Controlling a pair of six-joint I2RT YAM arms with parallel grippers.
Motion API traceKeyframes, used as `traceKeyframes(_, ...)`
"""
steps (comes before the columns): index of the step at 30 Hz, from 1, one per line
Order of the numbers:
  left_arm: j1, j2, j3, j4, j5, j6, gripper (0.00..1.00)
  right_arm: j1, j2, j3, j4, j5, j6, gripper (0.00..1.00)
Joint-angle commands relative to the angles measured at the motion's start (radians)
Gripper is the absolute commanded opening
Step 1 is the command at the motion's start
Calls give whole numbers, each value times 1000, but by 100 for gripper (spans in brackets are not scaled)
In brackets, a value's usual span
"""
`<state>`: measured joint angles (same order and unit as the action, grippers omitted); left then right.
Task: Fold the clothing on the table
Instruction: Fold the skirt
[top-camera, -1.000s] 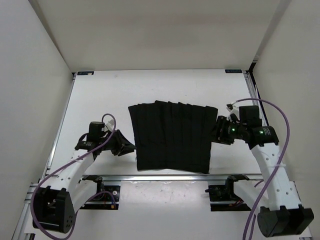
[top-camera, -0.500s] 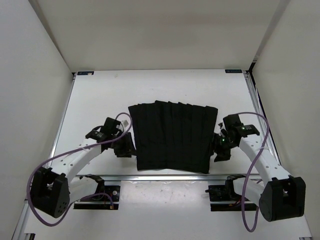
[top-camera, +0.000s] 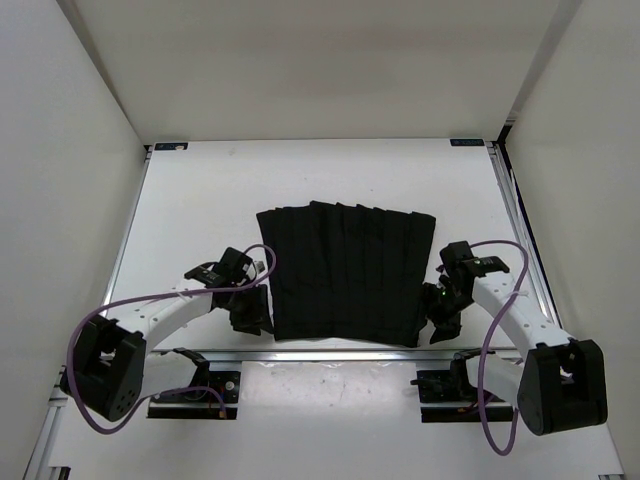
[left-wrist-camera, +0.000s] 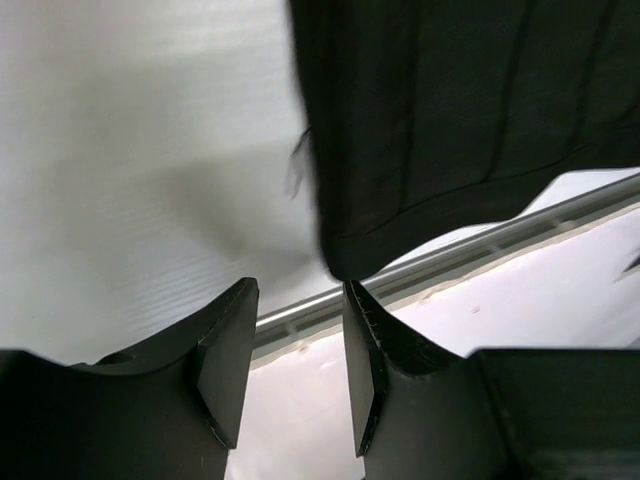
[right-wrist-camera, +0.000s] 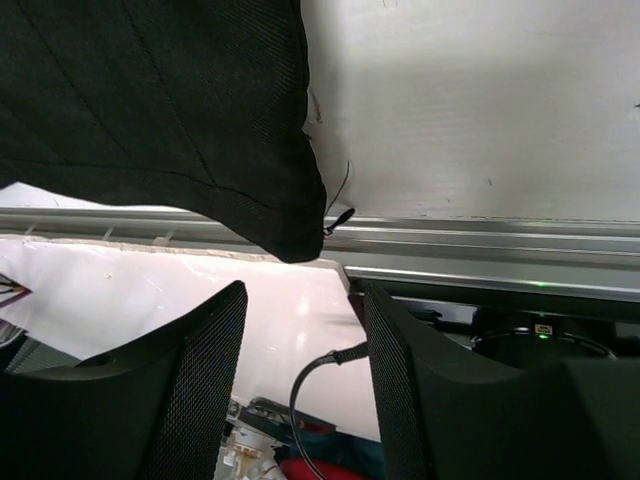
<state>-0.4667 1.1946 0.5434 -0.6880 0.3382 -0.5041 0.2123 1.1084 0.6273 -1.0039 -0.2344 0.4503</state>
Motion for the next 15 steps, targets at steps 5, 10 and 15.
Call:
traceKeyframes(5,-7,32,6,148,79,-63,51,21,27,28,7,1,30,56)
traceKeyframes(10,-29,89,-37,209,76,-94,50,7,31,40,19,15,31,56)
traceKeyframes(15,-58,117,-74,280,73,-132,41,-8,41,38,45,15,36,55)
